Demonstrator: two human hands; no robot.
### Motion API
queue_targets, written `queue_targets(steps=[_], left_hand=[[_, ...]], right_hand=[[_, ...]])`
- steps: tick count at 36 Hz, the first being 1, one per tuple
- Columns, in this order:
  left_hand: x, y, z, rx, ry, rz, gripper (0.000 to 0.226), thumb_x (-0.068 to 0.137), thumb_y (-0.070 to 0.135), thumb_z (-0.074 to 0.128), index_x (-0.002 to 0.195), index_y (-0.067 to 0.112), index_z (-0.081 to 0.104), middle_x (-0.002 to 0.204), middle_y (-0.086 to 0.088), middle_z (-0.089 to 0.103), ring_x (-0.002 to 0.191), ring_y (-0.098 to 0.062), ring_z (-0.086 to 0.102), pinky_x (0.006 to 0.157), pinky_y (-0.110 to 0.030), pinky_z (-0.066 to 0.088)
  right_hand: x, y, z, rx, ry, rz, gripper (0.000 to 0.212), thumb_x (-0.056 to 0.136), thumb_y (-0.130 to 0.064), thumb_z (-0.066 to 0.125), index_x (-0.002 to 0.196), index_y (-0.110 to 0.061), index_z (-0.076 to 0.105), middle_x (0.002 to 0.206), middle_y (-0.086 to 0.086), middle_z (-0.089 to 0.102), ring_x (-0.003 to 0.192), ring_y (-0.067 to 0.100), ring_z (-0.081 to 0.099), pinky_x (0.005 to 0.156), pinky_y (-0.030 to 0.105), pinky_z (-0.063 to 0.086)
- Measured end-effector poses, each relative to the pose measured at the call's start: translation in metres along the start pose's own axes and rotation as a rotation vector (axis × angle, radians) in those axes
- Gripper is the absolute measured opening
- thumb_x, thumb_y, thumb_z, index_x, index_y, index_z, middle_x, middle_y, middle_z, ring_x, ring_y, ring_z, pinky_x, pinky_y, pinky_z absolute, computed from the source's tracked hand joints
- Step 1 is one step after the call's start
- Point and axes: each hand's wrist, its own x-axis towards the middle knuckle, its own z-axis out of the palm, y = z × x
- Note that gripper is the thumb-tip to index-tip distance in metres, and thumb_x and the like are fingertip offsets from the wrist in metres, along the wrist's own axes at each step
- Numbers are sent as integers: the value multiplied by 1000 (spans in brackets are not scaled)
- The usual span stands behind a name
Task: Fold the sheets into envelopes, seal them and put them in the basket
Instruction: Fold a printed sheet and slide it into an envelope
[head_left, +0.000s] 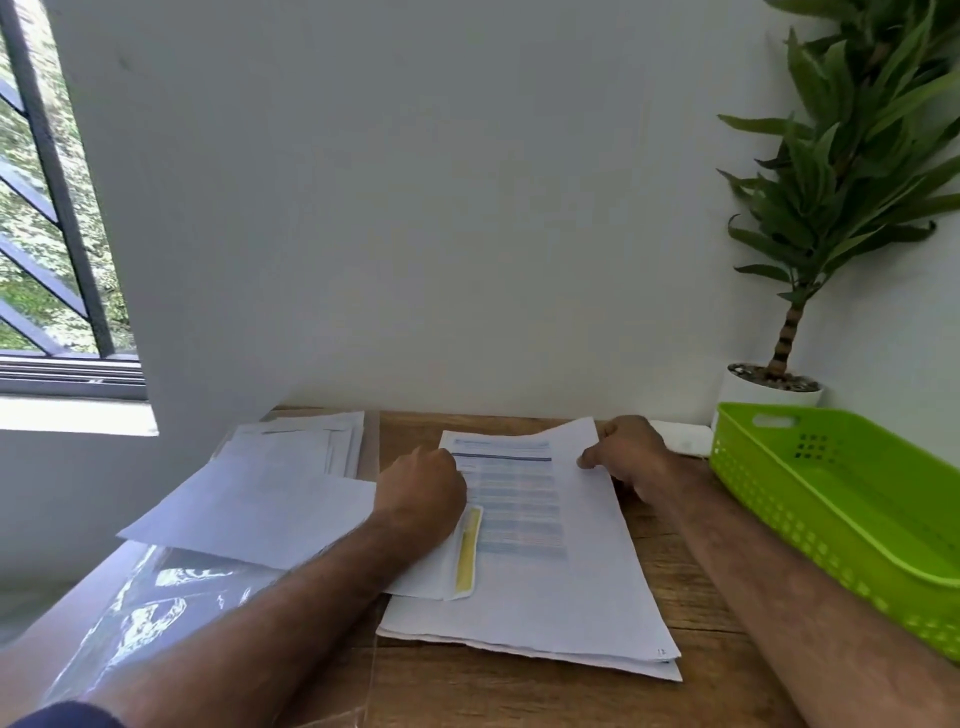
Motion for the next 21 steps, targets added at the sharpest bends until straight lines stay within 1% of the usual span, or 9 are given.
queue_targets(steps=[3, 6, 7, 10, 11, 13, 16, 19, 21], left_hand=[[0, 2, -1, -4, 15, -9, 28, 100, 28, 46, 94, 13, 69, 92, 0, 68, 76, -16, 62, 66, -28, 49], [-1, 1, 1, -7, 26, -3, 30, 100, 29, 45, 94, 13, 69, 92, 0, 68, 77, -16, 63, 66, -28, 49], [-1, 1, 2, -9, 27, 0, 30, 100, 30, 45, 94, 13, 69, 91, 0, 67, 77, -15, 62, 65, -27, 47], [0, 0, 3, -14, 33, 10, 30, 101, 31, 46, 92, 13, 68, 83, 3, 60, 74, -14, 61, 62, -25, 44], [0, 0, 4, -16, 37, 12, 30, 101, 32, 46, 90, 14, 67, 81, 5, 58, 72, -12, 59, 60, -24, 42], [1, -1, 6, -31, 49, 8, 28, 101, 32, 47, 83, 17, 62, 77, 6, 56, 66, -10, 56, 54, -21, 38], [2, -3, 8, -58, 63, -18, 29, 99, 31, 47, 75, 19, 55, 71, 8, 54, 60, -8, 52, 49, -20, 36], [3, -5, 9, -83, 66, -33, 28, 99, 30, 48, 76, 19, 57, 70, 9, 53, 61, -8, 53, 48, -19, 33], [2, -6, 10, -111, 73, -38, 26, 99, 31, 48, 81, 18, 61, 76, 8, 58, 63, -9, 55, 49, -18, 35]], right_hand=[[-3, 1, 1, 37, 81, -66, 33, 73, -2, 84, 103, 1, 71, 106, 15, 73, 93, 30, 68, 73, 33, 56], [-10, 3, 4, -29, 150, -161, 25, 77, -3, 80, 102, -4, 75, 102, 12, 75, 88, 27, 70, 76, 37, 59], [-12, 4, 5, -65, 169, -199, 25, 78, -3, 77, 103, -7, 76, 101, 10, 76, 86, 24, 69, 76, 35, 59], [-18, 5, 7, -127, 238, -284, 27, 82, -3, 73, 107, -14, 77, 102, 3, 77, 80, 16, 63, 69, 24, 48], [-19, 4, 8, -106, 258, -312, 25, 83, -3, 72, 104, -14, 78, 99, 3, 77, 80, 16, 64, 69, 24, 48], [-20, 3, 9, -12, 267, -364, 16, 81, -3, 75, 92, -14, 79, 89, 2, 78, 80, 17, 70, 72, 29, 56], [-24, -1, 10, 43, 199, -369, 6, 79, -13, 82, 83, -15, 79, 80, -4, 76, 81, 16, 72, 75, 33, 60], [-25, 1, 8, -62, 15, -288, 23, 75, -23, 87, 94, -14, 77, 90, -2, 75, 85, 17, 72, 75, 33, 58], [-23, 3, 5, -157, -55, -246, 34, 75, -18, 86, 107, -11, 74, 102, 4, 75, 90, 21, 71, 78, 34, 59]])
